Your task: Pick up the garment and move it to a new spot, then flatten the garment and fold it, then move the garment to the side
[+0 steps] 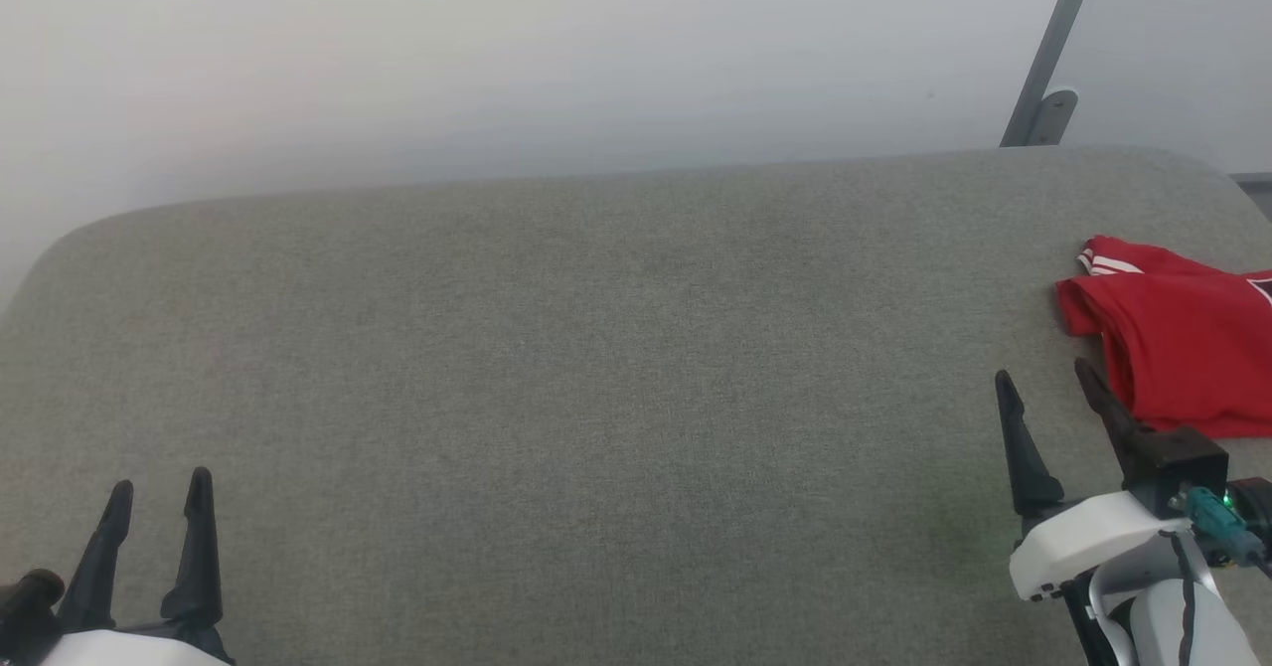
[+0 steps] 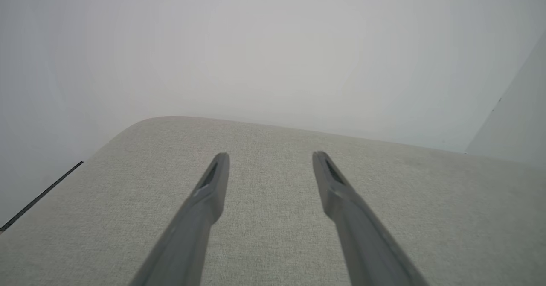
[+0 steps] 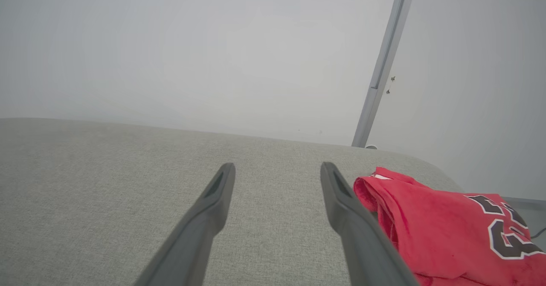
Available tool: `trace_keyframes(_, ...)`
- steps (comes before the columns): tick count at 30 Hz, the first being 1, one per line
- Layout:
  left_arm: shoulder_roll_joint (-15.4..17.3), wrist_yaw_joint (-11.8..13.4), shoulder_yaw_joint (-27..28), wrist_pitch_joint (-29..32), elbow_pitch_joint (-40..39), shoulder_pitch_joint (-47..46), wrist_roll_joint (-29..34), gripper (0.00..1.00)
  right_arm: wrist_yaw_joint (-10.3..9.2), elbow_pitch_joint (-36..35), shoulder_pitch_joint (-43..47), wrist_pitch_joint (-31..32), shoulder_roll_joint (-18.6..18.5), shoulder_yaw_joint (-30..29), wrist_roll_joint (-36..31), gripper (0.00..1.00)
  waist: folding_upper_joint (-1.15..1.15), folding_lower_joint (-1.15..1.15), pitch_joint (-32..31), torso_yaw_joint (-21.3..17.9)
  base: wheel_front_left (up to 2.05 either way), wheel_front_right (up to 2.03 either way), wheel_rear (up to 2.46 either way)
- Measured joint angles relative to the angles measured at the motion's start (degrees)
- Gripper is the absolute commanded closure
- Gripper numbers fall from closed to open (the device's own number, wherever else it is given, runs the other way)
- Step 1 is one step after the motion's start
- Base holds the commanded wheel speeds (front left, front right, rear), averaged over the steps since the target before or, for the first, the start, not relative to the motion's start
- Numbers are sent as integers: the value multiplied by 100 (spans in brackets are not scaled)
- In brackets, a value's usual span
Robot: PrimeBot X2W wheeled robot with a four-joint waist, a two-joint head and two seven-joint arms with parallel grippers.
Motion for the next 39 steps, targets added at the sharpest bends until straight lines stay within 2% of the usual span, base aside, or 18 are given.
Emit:
trace_keyframes(17,-21,0,-18,0,-86,1,-43,0,0,-75,46,0,49,-34,-41,0,0,0,-6,6,0,0,0)
trace_keyframes(18,-40,1,-13,2,-68,0,-44,100,1,-57,54,0,53,-32,-38,100,0,0,-6,7,0,0,0)
trace_keyframes(23,-281,1,-89,60,154,34,-100,100,1,183,270,65,140,-27,32,100,0,0,-6,9,0,0,0)
trace_keyframes(39,-539,1,-118,492,213,-78,-1415,100,1,70,280,500,218,-112,1840,100,0,0,-6,30,0,0,0)
